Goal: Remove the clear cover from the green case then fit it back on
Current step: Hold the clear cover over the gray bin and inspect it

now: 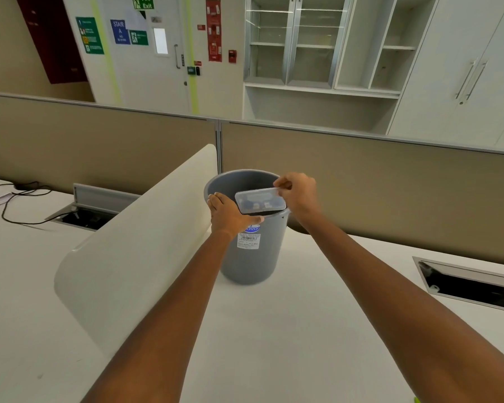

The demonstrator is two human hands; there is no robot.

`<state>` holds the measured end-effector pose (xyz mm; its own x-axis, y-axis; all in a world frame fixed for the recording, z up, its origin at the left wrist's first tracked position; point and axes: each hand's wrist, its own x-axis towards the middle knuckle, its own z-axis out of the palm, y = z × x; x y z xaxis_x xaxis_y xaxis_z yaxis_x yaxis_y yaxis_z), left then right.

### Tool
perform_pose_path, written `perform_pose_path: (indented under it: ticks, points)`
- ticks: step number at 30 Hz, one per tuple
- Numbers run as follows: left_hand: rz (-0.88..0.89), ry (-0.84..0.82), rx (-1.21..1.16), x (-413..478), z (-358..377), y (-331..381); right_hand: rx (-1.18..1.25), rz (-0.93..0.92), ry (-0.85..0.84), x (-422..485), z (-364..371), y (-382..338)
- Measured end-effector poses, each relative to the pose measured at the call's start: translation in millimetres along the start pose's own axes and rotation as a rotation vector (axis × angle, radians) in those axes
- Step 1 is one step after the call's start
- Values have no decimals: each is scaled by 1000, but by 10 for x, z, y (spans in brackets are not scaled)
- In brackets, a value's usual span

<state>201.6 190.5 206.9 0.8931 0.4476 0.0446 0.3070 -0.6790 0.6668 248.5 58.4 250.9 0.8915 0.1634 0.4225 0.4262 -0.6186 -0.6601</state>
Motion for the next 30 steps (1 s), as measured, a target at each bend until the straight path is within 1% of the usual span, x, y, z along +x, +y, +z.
perform_pose_path:
  ticks: [4, 8, 12, 15, 19, 22, 24, 28, 30]
  points:
    - [-3, -8, 15, -12, -8, 9, 240, 298, 38, 8, -72, 65]
    - [-10, -10, -1, -20, -5, 1, 511, 529, 0, -63, -102, 80]
    - [-10, -5, 4, -12, 2, 8, 699, 636, -8, -121, -108, 62]
    - [-7, -5, 8, -10, 11, 9, 739, 670, -38, -125, -95, 66]
    - [-12, -2, 5, -6, 20, -1, 723, 678, -41, -119, -73, 91]
    - [-9, 5, 4, -2, 23, -6, 680, 635, -21, -110, -52, 114]
    - [-10, 7, -3, -3, 24, -11, 588, 556, 6, -113, -43, 126]
    - [-13, -4, -23, -2, 24, -11, 292, 305, 75, -150, -85, 107]
    - [-13, -2, -25, 2, 21, -18, 214, 231, 74, -151, -89, 102]
